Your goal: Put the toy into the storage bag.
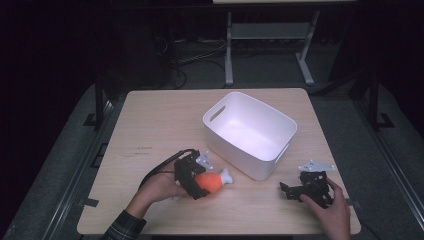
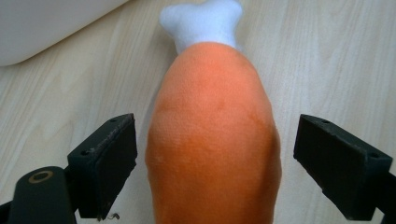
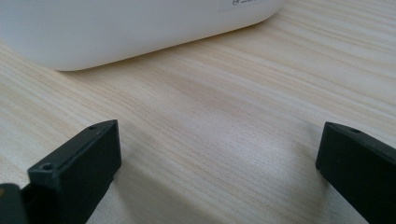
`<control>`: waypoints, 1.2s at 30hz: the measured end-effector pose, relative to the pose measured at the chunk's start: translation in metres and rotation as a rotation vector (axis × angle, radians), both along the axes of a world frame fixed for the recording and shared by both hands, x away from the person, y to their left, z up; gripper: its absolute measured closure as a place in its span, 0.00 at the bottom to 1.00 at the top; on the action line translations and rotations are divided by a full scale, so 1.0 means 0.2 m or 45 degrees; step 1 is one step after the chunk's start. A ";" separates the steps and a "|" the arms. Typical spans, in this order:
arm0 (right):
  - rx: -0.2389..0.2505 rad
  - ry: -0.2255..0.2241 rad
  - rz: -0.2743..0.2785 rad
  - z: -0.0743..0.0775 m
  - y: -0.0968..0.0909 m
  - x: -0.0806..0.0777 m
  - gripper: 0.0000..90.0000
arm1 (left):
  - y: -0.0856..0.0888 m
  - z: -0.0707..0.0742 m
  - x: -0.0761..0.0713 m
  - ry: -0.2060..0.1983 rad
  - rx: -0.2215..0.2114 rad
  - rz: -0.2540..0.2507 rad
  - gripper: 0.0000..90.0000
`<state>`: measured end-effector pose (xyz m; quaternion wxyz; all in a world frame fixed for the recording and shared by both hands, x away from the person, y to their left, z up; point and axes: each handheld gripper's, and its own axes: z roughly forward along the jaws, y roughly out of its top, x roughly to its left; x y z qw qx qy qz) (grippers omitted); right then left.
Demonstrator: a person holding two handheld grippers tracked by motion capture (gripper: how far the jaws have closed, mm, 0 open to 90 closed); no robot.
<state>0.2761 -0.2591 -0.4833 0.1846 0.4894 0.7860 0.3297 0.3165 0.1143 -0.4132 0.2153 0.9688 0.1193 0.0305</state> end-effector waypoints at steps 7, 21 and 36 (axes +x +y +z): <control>0.000 0.000 0.000 0.00 0.00 0.00 0.00 | -0.03 -0.03 0.00 0.002 0.051 -0.018 0.14; 0.000 -0.001 0.000 0.00 0.00 0.00 0.00 | -0.07 -0.10 0.00 0.012 0.147 -0.054 0.14; 0.000 0.000 0.000 0.00 0.00 0.00 0.00 | -0.08 -0.14 0.01 -0.002 0.199 -0.047 0.15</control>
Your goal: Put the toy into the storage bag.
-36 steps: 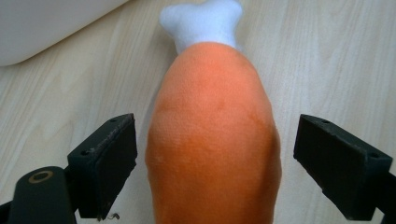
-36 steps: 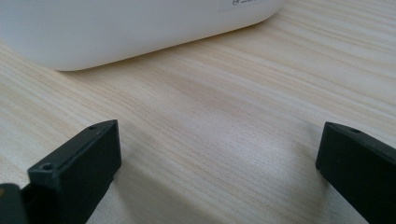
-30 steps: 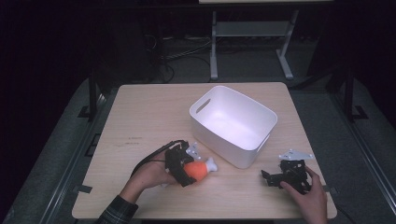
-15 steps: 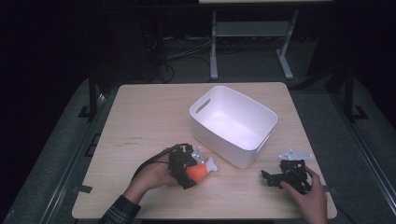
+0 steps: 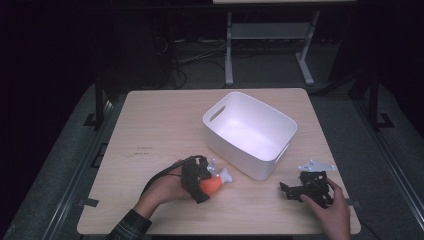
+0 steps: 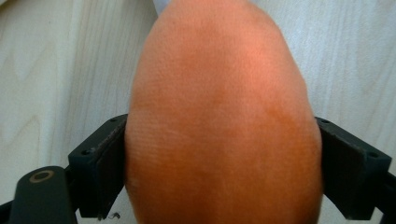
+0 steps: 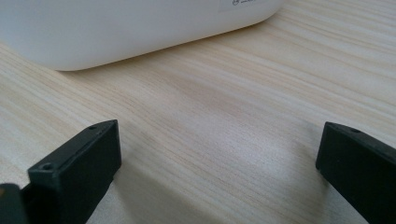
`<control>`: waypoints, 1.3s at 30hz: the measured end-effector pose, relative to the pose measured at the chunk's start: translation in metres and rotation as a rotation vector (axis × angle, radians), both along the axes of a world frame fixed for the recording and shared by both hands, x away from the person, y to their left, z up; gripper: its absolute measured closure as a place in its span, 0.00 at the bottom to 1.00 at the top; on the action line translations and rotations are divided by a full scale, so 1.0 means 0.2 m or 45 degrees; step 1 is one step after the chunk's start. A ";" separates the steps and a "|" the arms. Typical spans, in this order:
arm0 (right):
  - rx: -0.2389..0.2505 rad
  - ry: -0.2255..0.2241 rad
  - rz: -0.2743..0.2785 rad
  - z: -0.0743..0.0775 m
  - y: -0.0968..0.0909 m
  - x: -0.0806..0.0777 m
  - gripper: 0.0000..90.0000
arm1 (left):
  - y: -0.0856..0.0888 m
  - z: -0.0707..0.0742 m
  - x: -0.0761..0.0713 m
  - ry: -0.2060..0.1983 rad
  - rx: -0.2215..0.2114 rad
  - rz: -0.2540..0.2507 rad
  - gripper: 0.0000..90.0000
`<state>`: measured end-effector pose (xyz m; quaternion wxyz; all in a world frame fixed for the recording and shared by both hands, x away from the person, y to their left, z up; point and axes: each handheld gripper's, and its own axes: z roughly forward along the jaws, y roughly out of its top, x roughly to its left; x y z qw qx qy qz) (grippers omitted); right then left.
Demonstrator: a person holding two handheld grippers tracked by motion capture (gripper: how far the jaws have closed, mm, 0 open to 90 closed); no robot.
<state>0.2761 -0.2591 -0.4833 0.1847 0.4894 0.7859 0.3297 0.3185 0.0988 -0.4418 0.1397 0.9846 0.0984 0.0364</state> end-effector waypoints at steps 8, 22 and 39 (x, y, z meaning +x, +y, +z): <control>0.000 0.000 0.000 0.00 0.00 0.00 0.00 | 0.01 0.02 0.00 0.032 -0.026 0.017 0.18; 0.000 0.000 0.000 0.00 0.00 0.00 0.00 | 0.05 0.05 0.01 0.050 -0.078 0.042 0.28; 0.000 0.000 0.000 0.00 0.00 0.00 0.00 | 0.18 0.11 0.02 0.037 -0.214 0.106 0.28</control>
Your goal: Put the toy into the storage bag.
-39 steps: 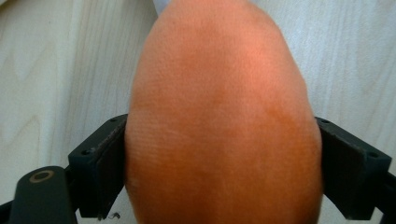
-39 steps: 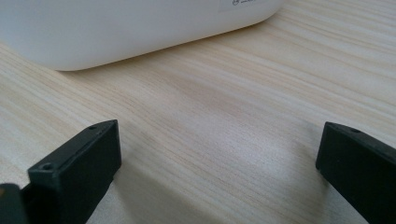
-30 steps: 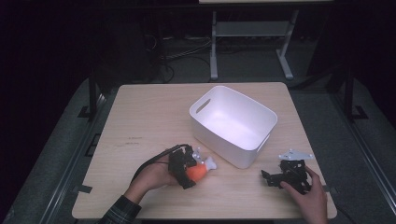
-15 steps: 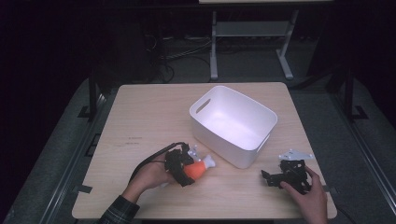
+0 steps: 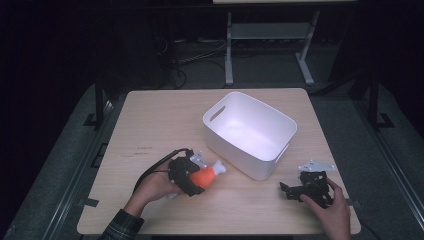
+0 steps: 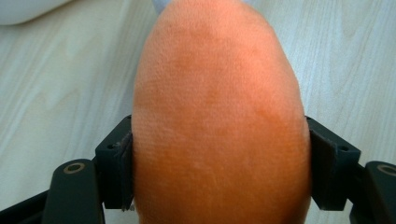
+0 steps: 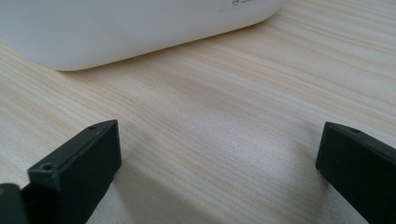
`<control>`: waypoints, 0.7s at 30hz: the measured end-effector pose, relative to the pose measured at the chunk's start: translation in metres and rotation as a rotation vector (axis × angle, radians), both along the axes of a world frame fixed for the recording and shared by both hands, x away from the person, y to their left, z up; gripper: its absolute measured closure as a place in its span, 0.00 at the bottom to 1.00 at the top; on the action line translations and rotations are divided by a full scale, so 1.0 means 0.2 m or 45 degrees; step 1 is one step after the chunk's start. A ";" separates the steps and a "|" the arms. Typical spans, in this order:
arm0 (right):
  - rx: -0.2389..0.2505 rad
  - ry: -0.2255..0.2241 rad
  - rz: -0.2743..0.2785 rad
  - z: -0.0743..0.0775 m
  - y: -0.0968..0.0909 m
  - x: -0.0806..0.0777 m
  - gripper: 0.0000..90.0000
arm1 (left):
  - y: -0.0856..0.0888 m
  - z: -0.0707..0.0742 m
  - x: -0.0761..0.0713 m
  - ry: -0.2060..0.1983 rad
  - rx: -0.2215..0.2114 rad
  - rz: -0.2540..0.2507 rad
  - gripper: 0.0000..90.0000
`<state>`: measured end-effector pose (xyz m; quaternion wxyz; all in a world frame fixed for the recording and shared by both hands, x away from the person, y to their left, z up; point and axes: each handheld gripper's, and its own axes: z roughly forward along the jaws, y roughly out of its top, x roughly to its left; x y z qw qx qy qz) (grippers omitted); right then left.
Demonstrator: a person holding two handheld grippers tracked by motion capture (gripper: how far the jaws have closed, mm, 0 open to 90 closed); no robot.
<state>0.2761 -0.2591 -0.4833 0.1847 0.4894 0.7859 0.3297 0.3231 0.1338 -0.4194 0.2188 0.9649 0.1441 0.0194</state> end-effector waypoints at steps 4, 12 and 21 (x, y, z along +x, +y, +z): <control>0.000 -0.001 0.000 0.00 0.00 0.00 0.00 | 0.02 0.01 0.00 -0.001 -0.035 0.021 0.27; 0.000 0.000 0.000 0.00 0.00 0.00 0.00 | 0.02 0.06 0.01 0.000 -0.048 0.016 0.27; 0.000 0.000 0.000 0.00 0.00 0.00 0.00 | 0.02 0.16 0.03 -0.022 -0.070 0.000 0.27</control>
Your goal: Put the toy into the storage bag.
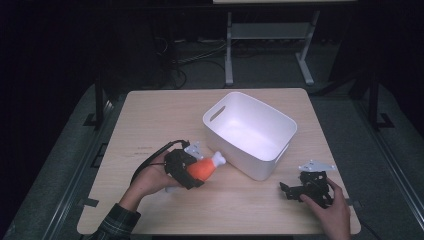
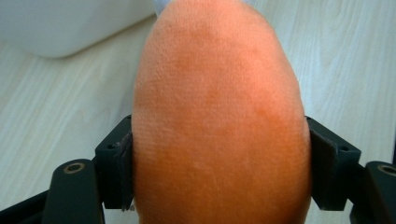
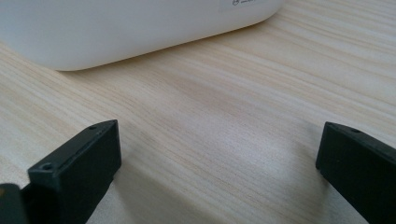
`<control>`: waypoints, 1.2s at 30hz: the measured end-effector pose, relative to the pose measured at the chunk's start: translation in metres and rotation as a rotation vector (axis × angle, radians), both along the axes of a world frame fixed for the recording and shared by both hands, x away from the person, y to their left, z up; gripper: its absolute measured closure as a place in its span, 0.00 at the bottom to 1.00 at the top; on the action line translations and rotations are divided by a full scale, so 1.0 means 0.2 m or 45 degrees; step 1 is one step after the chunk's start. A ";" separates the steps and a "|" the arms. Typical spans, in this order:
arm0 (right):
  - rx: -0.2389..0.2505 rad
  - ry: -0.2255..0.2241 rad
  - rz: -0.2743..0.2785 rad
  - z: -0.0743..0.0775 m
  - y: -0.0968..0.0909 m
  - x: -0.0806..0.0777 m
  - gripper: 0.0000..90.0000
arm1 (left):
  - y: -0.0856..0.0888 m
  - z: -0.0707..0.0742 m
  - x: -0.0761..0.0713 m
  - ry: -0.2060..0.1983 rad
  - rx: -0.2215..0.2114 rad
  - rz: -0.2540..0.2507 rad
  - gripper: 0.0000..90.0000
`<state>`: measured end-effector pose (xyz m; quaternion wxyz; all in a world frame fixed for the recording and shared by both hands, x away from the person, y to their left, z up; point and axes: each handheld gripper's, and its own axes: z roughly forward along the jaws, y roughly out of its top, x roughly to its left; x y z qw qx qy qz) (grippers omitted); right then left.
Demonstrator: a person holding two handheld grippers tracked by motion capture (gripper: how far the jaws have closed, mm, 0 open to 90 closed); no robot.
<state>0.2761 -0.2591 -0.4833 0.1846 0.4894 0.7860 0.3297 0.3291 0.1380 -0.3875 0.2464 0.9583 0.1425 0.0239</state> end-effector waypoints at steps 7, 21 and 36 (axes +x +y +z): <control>-0.002 0.000 0.002 0.00 0.00 0.00 0.00 | -0.01 0.07 0.02 -0.024 -0.006 -0.014 0.27; -0.002 0.000 0.002 0.00 0.00 0.00 0.00 | 0.00 0.18 0.05 -0.042 -0.047 -0.005 0.27; -0.005 -0.002 0.002 0.00 0.00 0.00 0.00 | 0.01 0.26 0.07 -0.056 -0.068 -0.017 0.27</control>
